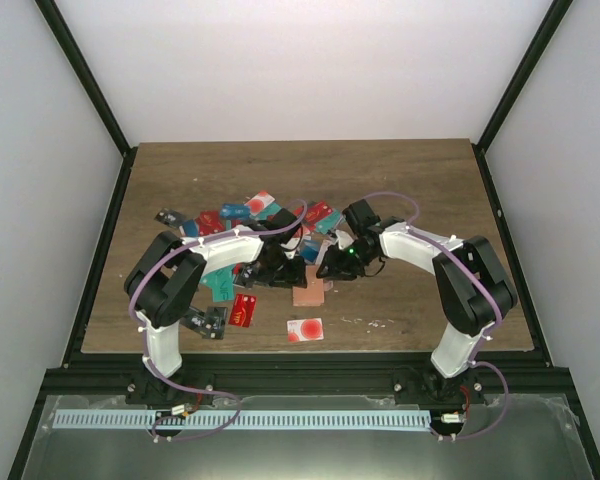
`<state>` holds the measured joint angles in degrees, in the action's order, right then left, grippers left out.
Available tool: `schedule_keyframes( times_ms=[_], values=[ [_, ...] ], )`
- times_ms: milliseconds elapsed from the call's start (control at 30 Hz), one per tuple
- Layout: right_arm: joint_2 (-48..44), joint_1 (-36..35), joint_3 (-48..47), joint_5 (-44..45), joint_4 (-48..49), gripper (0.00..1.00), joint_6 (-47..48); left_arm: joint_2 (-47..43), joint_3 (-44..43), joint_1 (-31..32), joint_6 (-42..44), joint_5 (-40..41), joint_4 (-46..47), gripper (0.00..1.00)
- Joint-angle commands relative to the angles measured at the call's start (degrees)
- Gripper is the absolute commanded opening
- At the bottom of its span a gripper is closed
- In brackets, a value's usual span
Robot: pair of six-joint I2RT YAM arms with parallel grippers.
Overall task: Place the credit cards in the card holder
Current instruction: Close the card holder at the center of the board.
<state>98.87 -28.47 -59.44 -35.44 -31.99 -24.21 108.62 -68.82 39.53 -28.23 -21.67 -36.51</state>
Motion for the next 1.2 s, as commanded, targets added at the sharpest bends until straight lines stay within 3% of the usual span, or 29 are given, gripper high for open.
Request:
schedule_keyframes(
  times_ms=[0, 267, 433, 967, 1167],
  values=[
    [-1.77, -0.67, -1.94, 3.86, -2.80, 0.37, 1.54, 1.10, -0.93, 0.55, 1.06, -0.39, -0.09, 0.43],
    [-6.03, -0.63, -0.79, 6.82, -4.02, 0.45, 1.91, 1.17, -0.84, 0.58, 1.25, -0.55, 0.04, 0.43],
    [-8.77, -0.69, 0.41, 10.15, -4.86, 0.46, 2.20, 0.98, -0.62, 0.60, 1.33, -0.48, 0.00, 0.43],
    [-5.14, -0.78, 4.08, 5.87, -0.93, 0.31, 2.66, 1.01, -0.56, 0.68, 1.42, -0.65, 0.12, 0.43],
    [-4.03, -0.82, 3.22, 5.81, -0.92, 0.20, 2.62, 1.18, -0.55, 0.72, 1.42, -0.65, 0.05, 0.43]
  ],
)
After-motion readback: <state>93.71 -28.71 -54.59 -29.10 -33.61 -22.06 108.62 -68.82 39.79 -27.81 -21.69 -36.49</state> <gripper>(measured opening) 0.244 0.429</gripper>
